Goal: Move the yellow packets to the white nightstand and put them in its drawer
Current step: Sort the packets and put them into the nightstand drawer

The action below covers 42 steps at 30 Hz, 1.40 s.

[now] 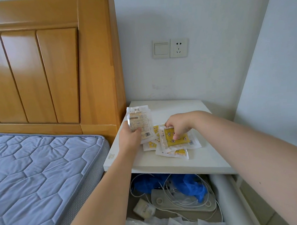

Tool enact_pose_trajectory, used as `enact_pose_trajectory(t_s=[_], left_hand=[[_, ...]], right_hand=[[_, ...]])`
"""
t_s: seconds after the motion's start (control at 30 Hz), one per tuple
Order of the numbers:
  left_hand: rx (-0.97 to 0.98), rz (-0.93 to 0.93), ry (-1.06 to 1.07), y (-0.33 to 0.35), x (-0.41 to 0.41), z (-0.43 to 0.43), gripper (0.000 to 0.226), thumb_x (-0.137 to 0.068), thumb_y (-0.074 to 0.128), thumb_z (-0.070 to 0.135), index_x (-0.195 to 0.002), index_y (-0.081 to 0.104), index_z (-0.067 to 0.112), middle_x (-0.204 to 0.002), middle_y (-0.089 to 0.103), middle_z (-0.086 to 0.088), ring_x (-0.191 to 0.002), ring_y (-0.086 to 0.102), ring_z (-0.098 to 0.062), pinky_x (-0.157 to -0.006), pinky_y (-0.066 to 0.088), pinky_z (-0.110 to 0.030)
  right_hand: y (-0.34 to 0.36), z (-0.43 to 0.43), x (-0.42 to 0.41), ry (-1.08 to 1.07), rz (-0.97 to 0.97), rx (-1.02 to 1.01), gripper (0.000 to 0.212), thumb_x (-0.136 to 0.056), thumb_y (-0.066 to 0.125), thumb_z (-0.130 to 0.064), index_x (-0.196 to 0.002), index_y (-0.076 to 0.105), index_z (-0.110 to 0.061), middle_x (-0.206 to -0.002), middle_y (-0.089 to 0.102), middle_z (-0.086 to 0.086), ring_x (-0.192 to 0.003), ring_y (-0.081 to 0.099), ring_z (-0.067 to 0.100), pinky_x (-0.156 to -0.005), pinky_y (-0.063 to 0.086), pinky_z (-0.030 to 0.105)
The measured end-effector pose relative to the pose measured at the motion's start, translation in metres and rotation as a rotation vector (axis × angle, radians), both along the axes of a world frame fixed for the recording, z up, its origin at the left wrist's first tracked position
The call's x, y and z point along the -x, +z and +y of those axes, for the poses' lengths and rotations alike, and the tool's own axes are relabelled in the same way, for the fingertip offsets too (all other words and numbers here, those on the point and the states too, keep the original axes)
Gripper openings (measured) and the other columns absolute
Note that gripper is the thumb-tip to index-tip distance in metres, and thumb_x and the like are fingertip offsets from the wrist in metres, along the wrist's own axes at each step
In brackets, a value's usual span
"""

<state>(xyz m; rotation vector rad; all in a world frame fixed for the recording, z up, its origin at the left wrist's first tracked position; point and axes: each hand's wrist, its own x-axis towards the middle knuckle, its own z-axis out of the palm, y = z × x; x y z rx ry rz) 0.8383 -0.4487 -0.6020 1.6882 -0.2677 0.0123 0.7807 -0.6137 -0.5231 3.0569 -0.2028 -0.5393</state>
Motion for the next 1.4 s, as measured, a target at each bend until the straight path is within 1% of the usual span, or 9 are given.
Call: enact_pose_trajectory(t_s=[0.1,0.23,0.33,0.5,0.77,0.93,1.17,1.33,1.4], left_hand=[[-0.017,-0.006,-0.013,0.001,0.002,0.0,0.029,-0.096,0.047,0.013,-0.124,0.051,0.019,-0.115,0.061,0.002,-0.104,0.059,-0.019,-0.078,0.049,-0.03],[-0.023,-0.02,-0.002,0.001,0.002,0.0,0.026,-0.097,0.046,0.014,-0.123,0.051,0.017,-0.115,0.06,0.002,-0.106,0.059,-0.02,-0.082,0.049,-0.032],[-0.018,-0.047,0.024,0.002,0.001,-0.001,0.024,-0.098,0.046,0.012,-0.121,0.051,0.016,-0.113,0.06,0.003,-0.105,0.058,-0.019,-0.083,0.05,-0.032],[-0.11,-0.18,0.111,0.003,0.005,0.0,0.011,-0.098,0.044,0.011,-0.108,0.047,0.014,-0.101,0.06,0.003,-0.088,0.058,-0.018,-0.067,0.047,-0.03],[-0.254,-0.421,0.129,0.009,0.026,-0.001,0.016,-0.097,0.043,0.011,-0.112,0.045,0.014,-0.091,0.06,0.0,-0.072,0.053,-0.017,-0.05,0.031,-0.022],[-0.209,-0.423,0.073,0.012,0.054,0.008,0.017,-0.097,0.046,0.013,-0.114,0.047,0.017,-0.091,0.062,0.005,-0.074,0.055,-0.017,-0.054,0.035,-0.025],[-0.054,-0.334,0.042,0.007,0.108,0.039,0.014,-0.097,0.053,0.017,-0.106,0.046,0.025,-0.092,0.055,0.024,-0.085,0.054,0.007,-0.065,0.046,-0.011],[-0.037,-0.178,-0.018,-0.024,0.135,0.061,0.012,-0.093,0.055,0.016,-0.102,0.049,0.023,-0.096,0.063,0.008,-0.087,0.063,-0.011,-0.068,0.058,-0.027],[-0.04,-0.07,-0.058,-0.037,0.141,0.067,0.016,-0.091,0.053,0.012,-0.104,0.051,0.02,-0.094,0.064,0.01,-0.082,0.062,-0.01,-0.065,0.054,-0.021]], right_hand=[[0.0,-0.001,0.001,0.012,-0.055,0.012,0.027,-0.082,0.073,-0.024,-0.102,0.056,-0.014,-0.092,0.051,-0.003,-0.094,0.054,0.023,-0.072,0.045,0.029],[-0.001,-0.004,0.003,-0.017,-0.152,-0.057,0.065,-0.073,0.081,-0.022,-0.124,0.041,-0.021,-0.122,0.044,0.0,-0.108,0.048,0.021,-0.088,0.046,0.036],[0.002,-0.006,0.007,-0.013,-0.189,-0.064,0.064,-0.073,0.081,-0.025,-0.127,0.045,-0.02,-0.123,0.047,0.0,-0.109,0.049,0.021,-0.085,0.044,0.033],[0.006,-0.01,0.021,-0.096,-0.367,-0.171,0.037,-0.072,0.081,-0.026,-0.091,0.051,-0.015,-0.086,0.052,-0.001,-0.079,0.051,0.02,-0.056,0.035,0.025],[-0.014,-0.001,0.056,-0.486,-0.911,-0.729,0.035,-0.072,0.076,-0.021,-0.065,0.043,-0.014,-0.062,0.047,0.0,-0.059,0.047,0.019,-0.05,0.032,0.025],[-0.036,0.027,0.08,-0.652,-1.014,-1.065,0.026,-0.079,0.072,-0.021,-0.074,0.049,-0.01,-0.068,0.051,0.002,-0.063,0.049,0.019,-0.055,0.037,0.026],[-0.048,0.051,0.108,-0.737,-1.078,-1.501,0.027,-0.081,0.071,-0.021,-0.1,0.061,-0.005,-0.102,0.069,0.014,-0.094,0.068,0.03,-0.089,0.053,0.05],[-0.078,0.081,0.142,-0.624,-1.164,-1.409,0.014,-0.085,0.067,-0.014,-0.097,0.062,-0.02,-0.091,0.07,-0.003,-0.081,0.068,0.009,-0.071,0.055,0.024],[-0.095,0.093,0.154,-0.526,-1.175,-1.305,0.017,-0.086,0.066,-0.014,-0.099,0.061,-0.024,-0.092,0.069,-0.008,-0.082,0.066,0.004,-0.071,0.053,0.02]])
